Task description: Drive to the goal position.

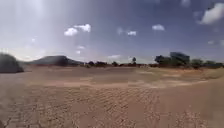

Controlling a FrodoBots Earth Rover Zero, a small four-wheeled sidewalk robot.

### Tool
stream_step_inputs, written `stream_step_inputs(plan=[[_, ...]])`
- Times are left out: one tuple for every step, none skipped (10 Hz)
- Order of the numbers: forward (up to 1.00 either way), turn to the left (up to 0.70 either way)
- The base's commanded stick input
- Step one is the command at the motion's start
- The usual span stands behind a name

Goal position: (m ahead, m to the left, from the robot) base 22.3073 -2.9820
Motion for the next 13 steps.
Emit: stream_step_inputs(plan=[[0.85, 0.00], [0.85, 0.00], [0.85, 0.00], [0.85, 0.00], [0.85, 0.00], [0.85, 0.00], [0.85, 0.00], [0.85, 0.00], [0.85, 0.00], [0.85, 0.00], [0.74, 0.00], [0.09, 0.00], [0.00, 0.00]])
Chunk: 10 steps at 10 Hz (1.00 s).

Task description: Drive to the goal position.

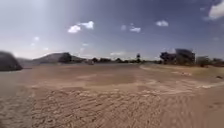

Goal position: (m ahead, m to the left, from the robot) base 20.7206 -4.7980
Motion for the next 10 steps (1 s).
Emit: stream_step_inputs(plan=[[0.00, 0.00], [0.00, 0.00], [0.00, 0.00], [0.00, 0.00], [0.00, 0.00], [0.00, 0.00], [0.00, 0.00], [0.00, 0.00], [0.37, 0.00], [0.85, 0.00]])
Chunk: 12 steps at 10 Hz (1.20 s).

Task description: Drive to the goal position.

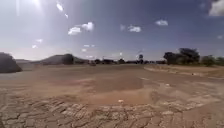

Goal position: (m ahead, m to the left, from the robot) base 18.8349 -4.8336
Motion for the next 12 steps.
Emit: stream_step_inputs(plan=[[0.85, 0.00], [0.85, 0.00], [0.85, 0.00], [0.85, -0.18], [0.85, -0.10], [0.85, -0.33], [0.85, -0.34], [0.85, -0.34], [0.85, -0.34], [0.85, -0.34], [0.85, -0.20], [0.85, -0.06]])
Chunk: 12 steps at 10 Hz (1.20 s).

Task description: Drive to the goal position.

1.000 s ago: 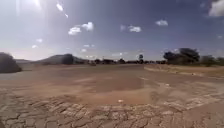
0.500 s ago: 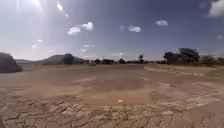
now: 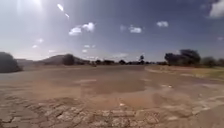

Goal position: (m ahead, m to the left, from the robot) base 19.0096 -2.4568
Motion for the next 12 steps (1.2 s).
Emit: stream_step_inputs(plan=[[0.85, -0.19], [0.85, -0.26], [0.85, -0.11], [0.85, -0.04], [0.85, -0.19], [0.85, -0.34], [0.85, -0.34], [0.85, -0.07], [0.85, 0.00], [0.85, 0.00], [0.85, 0.00], [0.85, 0.00]])
